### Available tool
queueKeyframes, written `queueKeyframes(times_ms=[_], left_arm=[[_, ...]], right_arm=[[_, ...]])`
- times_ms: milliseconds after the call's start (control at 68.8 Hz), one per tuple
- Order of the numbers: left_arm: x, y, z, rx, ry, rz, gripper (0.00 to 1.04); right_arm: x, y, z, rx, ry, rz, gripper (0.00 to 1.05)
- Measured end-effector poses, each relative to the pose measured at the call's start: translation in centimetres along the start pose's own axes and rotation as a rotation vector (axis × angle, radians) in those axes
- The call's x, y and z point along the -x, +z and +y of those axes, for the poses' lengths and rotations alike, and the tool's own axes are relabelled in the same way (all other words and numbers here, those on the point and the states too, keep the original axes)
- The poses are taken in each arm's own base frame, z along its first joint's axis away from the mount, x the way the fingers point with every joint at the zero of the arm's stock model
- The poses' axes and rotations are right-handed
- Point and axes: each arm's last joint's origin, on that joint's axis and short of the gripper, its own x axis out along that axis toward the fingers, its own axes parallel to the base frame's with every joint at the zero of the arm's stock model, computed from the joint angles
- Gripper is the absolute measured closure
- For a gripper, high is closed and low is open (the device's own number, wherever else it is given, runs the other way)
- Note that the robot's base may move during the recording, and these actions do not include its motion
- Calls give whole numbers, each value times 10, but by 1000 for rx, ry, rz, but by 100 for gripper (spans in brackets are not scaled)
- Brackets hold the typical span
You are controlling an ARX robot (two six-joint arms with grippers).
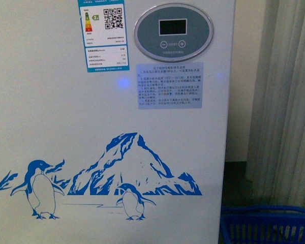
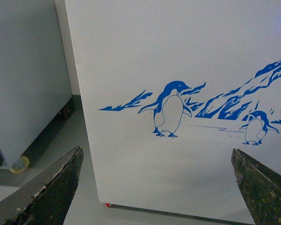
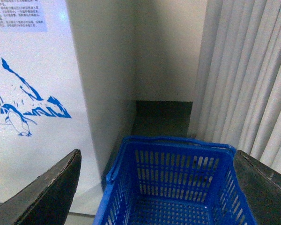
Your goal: Put drink in fridge
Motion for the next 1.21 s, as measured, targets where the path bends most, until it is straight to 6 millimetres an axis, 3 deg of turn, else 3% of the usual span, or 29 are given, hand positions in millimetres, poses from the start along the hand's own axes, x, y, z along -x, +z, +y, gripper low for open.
queueKeyframes(times_ms=[87,189,291,421,610,916,1206], left_arm=[[0,0,0,0,0,0,8],[0,0,0,0,0,0,8],[0,0,0,0,0,0,8],[0,0,0,0,0,0,8],[0,0,0,0,0,0,8],[0,0,0,0,0,0,8],[0,0,0,0,0,0,8]], right_arm=[[-18,1,-10,4,-136,332,8],[-49,-2,-27,-61,-198,484,8],[-99,-11,-48,-89,-219,604,8],[-173,-61,-65,-93,-193,797,8],[-223,-115,-65,-72,-174,904,8],[-266,-203,-55,-70,-180,1041,8],[-279,-254,-44,-69,-172,1144,8]])
